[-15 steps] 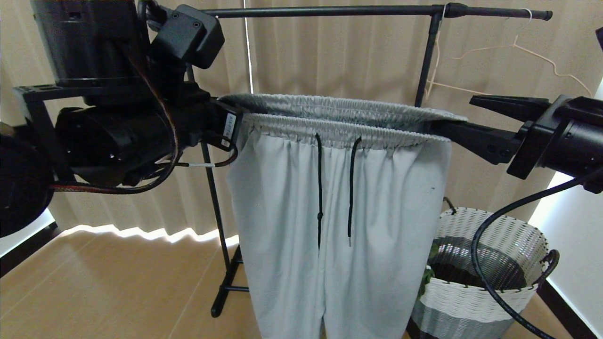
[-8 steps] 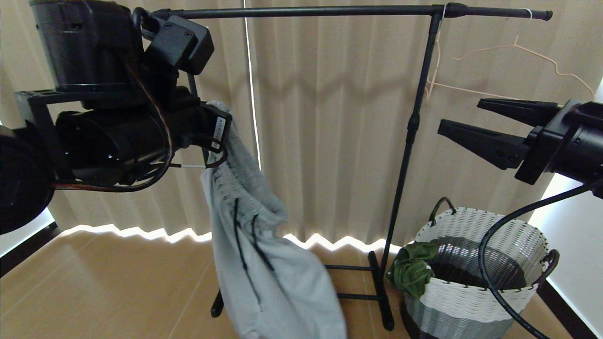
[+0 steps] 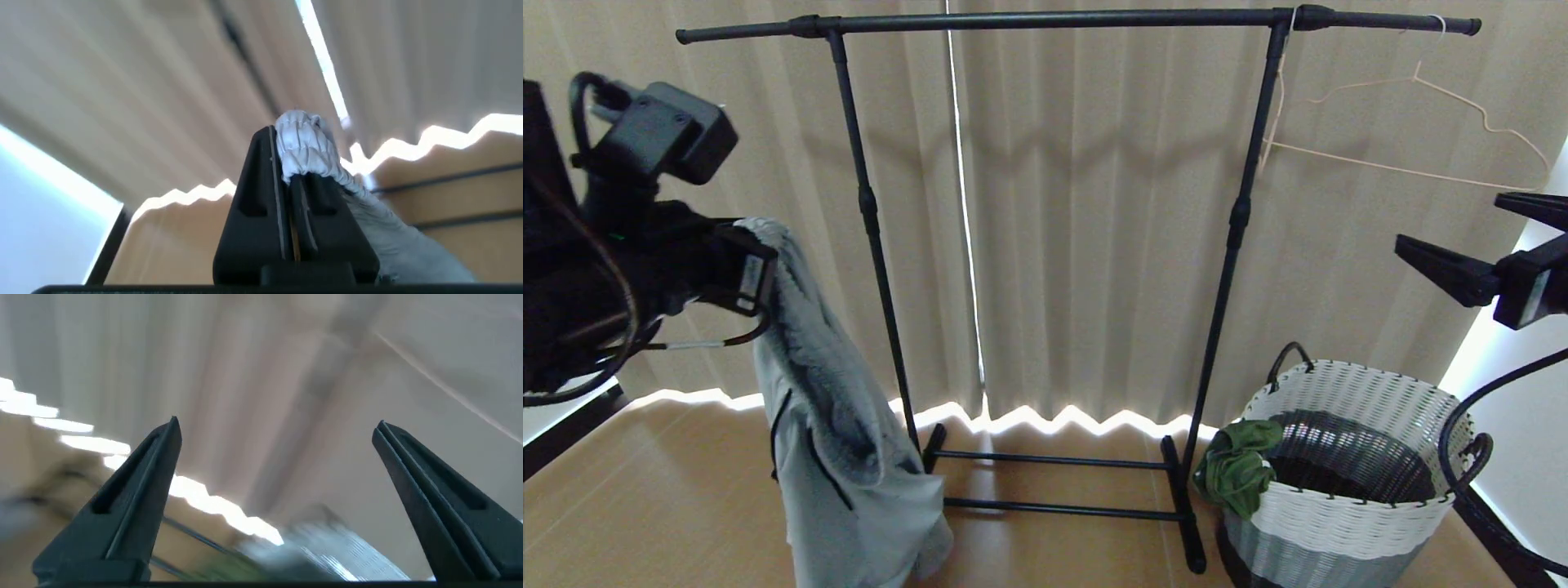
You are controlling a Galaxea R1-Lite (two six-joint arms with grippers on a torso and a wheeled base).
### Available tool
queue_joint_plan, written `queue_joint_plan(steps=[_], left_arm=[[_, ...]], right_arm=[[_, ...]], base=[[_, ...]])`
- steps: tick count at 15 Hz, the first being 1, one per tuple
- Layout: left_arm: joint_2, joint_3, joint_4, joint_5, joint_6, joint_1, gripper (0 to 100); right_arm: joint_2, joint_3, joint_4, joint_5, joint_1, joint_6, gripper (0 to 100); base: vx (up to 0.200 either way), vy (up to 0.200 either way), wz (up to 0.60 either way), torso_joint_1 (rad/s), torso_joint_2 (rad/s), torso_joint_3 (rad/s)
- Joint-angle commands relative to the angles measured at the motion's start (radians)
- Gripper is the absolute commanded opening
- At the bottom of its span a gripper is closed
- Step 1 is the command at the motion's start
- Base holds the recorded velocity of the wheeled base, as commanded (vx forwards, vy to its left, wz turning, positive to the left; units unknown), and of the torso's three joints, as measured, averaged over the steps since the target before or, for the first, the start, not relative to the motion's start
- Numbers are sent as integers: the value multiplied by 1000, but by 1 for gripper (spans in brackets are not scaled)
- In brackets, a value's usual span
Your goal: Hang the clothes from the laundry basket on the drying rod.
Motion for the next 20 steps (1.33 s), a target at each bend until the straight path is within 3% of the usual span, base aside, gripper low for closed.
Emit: queue_joint_plan(steps=[1,5,7,10,13,16,18,20], left_arm=[[-195,163,-1,-86,2,134,0],[-307,301,-5,-143,-32,204,0],[-362,357,-7,-145,-104,209,0],[-414,416,-7,-149,-147,211,0],[-518,525,-13,-192,-154,201,0],[-563,515,-13,-284,-153,208,0],[-554,498,-14,-281,-159,211,0],[-543,468,-14,-281,-211,212,0]], right_arm=[[-75,71,-6,-29,-93,-6,100],[-97,198,-101,-83,-110,17,100],[-97,278,-236,-117,-112,45,100],[-89,354,-387,-140,-119,95,100],[-100,379,-417,-137,-125,91,100],[-115,396,-416,-141,-125,60,100],[-128,425,-413,-141,-125,19,100],[-128,426,-410,-143,-127,-6,100]], base=[[0,0,0,0,0,0],[0,0,0,0,0,0],[0,0,0,0,0,0],[0,0,0,0,0,0],[0,0,0,0,0,0],[0,0,0,0,0,0],[0,0,0,0,0,0],[0,0,0,33,-74,-11]])
